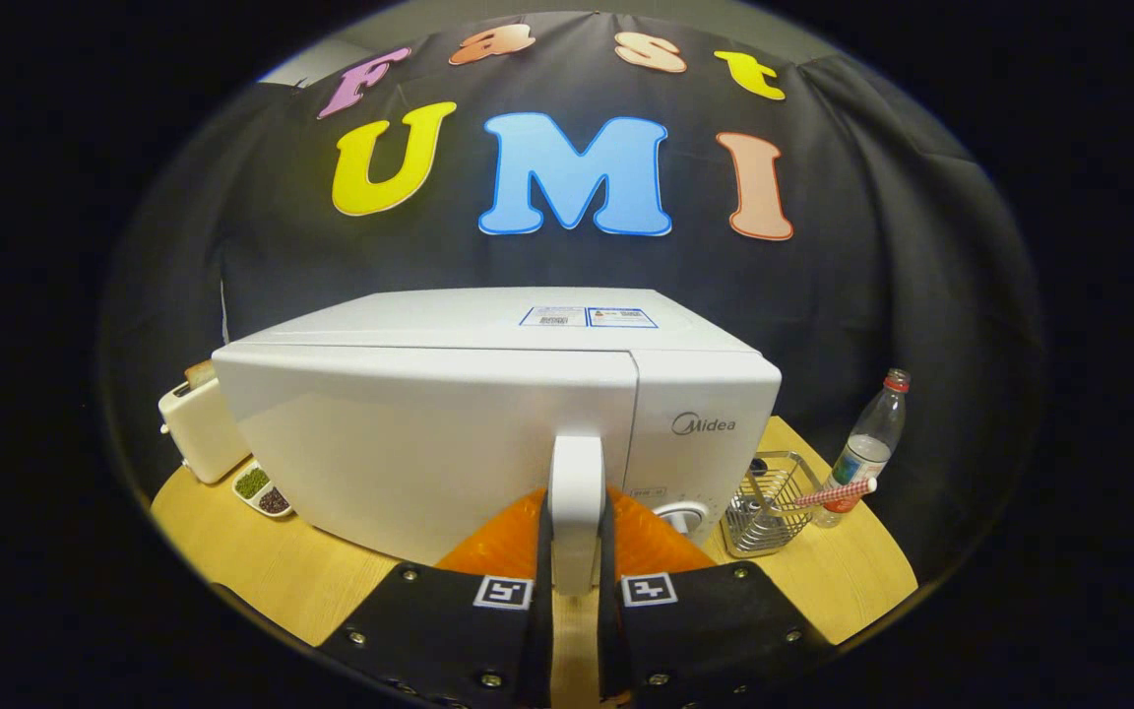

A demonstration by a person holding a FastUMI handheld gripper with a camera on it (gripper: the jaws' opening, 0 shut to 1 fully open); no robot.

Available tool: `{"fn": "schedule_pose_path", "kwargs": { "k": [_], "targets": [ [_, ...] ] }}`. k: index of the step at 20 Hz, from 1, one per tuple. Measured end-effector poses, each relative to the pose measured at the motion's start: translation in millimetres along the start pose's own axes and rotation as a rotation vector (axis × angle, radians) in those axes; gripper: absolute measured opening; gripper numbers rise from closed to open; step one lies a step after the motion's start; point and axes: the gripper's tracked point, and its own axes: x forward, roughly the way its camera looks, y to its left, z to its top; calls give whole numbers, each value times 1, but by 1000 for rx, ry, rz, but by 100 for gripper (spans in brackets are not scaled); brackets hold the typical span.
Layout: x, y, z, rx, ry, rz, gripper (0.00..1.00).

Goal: Open the microwave, put the food inside, and close the microwave door.

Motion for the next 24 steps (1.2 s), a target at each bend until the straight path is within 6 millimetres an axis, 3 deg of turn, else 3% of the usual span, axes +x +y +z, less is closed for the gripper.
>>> {"fn": "schedule_pose_path", "kwargs": {
  "k": [7, 10, 15, 24],
  "targets": [
    [-58, 19, -24, -15, -10, 44, 19],
    [-86, 35, -36, 5, 13, 60, 18],
    [-128, 68, -54, 3, 47, 114, 27],
    [-176, 122, -76, -5, 67, 151, 30]
  ]
}}
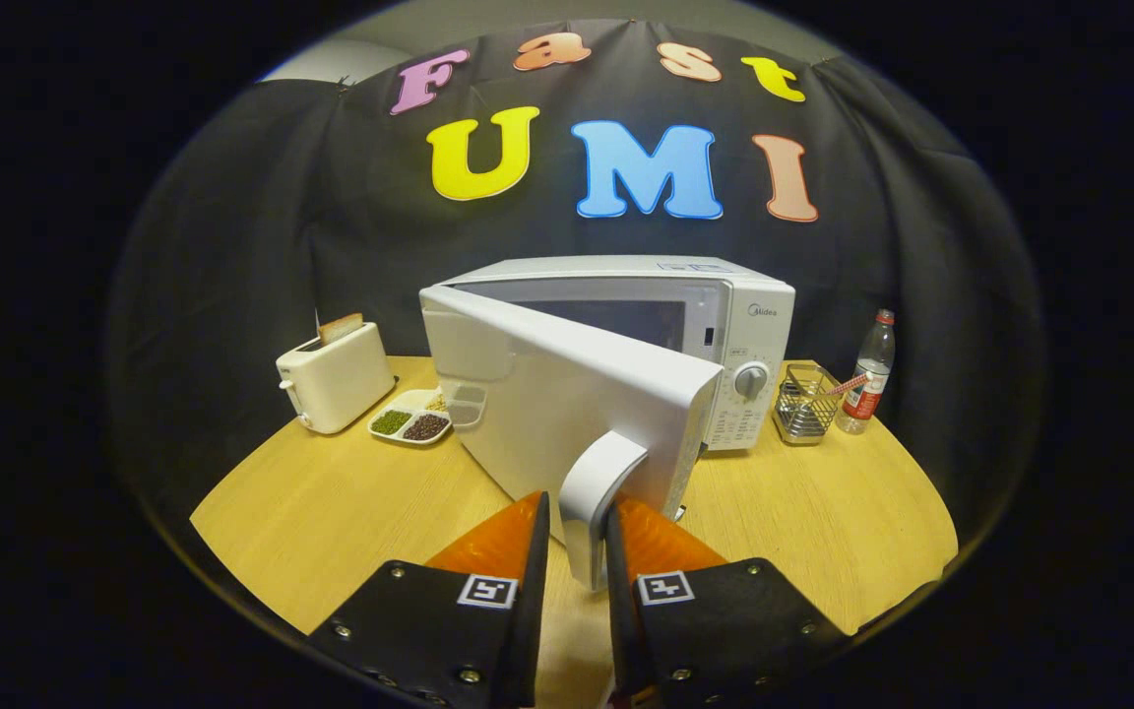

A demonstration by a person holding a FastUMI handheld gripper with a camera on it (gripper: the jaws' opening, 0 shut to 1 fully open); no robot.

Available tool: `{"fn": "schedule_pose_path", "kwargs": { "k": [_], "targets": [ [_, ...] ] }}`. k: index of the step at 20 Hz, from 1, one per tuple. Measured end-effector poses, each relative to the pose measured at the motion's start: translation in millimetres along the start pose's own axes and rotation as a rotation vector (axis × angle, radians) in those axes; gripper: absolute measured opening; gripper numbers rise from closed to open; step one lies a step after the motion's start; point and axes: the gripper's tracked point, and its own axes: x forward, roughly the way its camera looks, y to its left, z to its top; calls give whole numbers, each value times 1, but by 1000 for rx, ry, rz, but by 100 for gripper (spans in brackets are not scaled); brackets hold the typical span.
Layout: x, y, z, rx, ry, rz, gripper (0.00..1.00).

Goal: Open the microwave, put the food inside, and close the microwave door.

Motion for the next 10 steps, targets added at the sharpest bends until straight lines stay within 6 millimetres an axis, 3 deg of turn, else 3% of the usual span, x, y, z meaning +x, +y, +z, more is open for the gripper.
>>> {"fn": "schedule_pose_path", "kwargs": {
  "k": [4, 10],
  "targets": [
    [-13, 28, -6, -36, 6, 30, 41],
    [-29, 65, -17, -46, -6, 34, 41]
  ]
}}
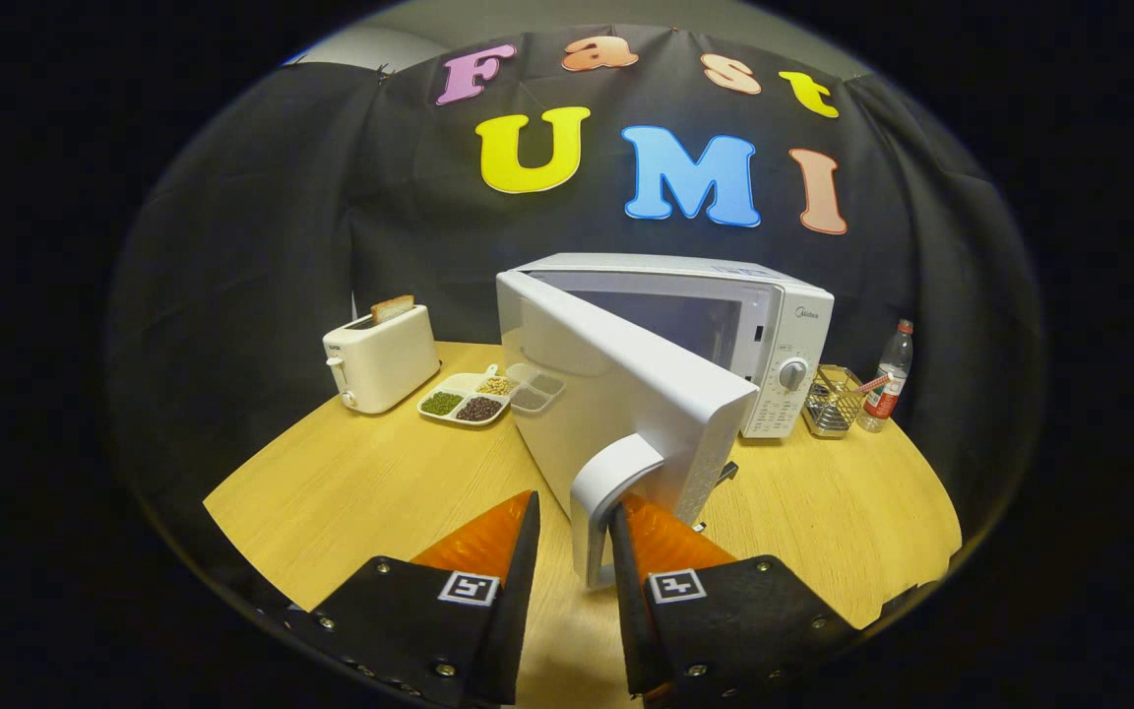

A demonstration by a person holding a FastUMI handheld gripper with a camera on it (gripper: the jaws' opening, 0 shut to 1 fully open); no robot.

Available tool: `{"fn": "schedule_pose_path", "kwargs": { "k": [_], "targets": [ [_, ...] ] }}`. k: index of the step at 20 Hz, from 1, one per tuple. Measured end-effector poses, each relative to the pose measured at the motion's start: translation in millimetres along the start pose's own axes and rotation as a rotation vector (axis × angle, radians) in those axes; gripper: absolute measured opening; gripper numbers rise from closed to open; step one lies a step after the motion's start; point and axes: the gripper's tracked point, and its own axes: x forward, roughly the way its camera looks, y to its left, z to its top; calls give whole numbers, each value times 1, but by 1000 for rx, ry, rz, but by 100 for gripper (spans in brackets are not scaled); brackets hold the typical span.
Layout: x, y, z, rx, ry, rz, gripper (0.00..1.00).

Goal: Open the microwave, put the food inside, and close the microwave door.

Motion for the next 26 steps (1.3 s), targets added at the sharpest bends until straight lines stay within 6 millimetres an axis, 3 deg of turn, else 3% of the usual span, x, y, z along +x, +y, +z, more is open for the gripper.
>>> {"fn": "schedule_pose_path", "kwargs": {
  "k": [10, 14, 16, 17, 21, 22, 26],
  "targets": [
    [-31, 74, -26, -23, -2, 122, 41],
    [-58, 117, -31, -40, 0, 329, 41],
    [-73, 122, -22, -51, -29, 389, 41],
    [-80, 122, -17, -56, -43, 411, 41],
    [-101, 97, 8, -65, -127, 404, 92],
    [-104, 85, 16, -65, -150, 384, 96],
    [-110, 28, 38, -48, -213, 283, 96]
  ]
}}
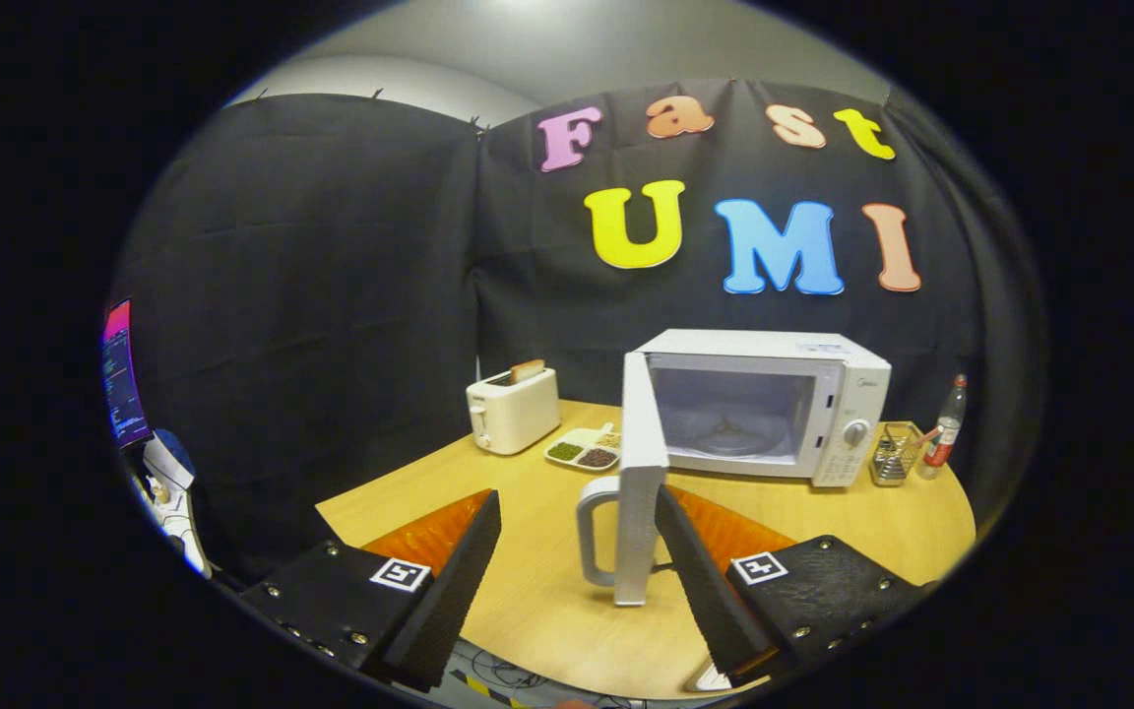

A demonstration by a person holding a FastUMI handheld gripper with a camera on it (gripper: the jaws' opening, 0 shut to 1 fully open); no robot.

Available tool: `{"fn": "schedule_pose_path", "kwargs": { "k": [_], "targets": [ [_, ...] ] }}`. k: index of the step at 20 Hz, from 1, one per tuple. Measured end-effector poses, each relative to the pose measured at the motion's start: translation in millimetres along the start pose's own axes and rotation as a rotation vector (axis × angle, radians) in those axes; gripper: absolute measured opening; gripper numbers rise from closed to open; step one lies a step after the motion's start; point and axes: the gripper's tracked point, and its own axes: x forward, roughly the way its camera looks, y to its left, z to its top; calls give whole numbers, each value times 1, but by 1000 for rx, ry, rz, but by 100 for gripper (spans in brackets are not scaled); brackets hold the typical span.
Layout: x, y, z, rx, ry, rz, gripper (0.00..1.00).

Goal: Open the microwave, put the food inside, and close the microwave door.

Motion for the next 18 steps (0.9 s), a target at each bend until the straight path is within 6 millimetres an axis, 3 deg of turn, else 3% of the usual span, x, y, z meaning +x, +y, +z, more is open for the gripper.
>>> {"fn": "schedule_pose_path", "kwargs": {
  "k": [5, 10, 14, 18],
  "targets": [
    [-23, -85, -7, 42, 5, -160, 96],
    [-46, -158, -37, 141, 49, -294, 96],
    [-61, -191, -76, 244, 111, -354, 96],
    [-73, -199, -117, 348, 174, -374, 96]
  ]
}}
